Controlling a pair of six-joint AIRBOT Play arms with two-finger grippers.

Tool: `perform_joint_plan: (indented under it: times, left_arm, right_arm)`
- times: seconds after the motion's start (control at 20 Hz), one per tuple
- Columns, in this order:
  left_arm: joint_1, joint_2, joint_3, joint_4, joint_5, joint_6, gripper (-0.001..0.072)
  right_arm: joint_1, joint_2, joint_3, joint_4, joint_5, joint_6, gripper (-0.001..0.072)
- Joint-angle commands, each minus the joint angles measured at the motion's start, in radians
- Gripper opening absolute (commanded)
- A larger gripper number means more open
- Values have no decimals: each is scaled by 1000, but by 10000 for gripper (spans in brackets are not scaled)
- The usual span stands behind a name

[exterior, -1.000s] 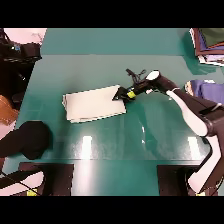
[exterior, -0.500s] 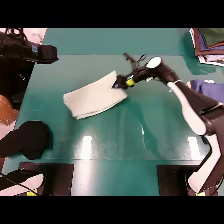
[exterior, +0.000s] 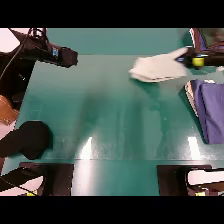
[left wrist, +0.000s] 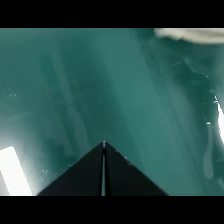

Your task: Fold the shirts.

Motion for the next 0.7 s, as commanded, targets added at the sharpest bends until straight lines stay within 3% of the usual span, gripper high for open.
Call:
perform_joint_plan:
  times: [0.0, 0.25, 0.65]
  left_arm:
    - [-40, 0, 0, 0, 42, -3, 27]
    - [-44, 0, 0, -4, 61, -10, 27]
    - [-44, 0, 0, -4, 60, -11, 27]
  right_arm:
    - [-227, 107, -98, -25, -54, 5, 16]
    - [-378, 154, -128, -24, -101, 5, 16]
    - [-406, 360, -128, -29, -263, 4, 15]
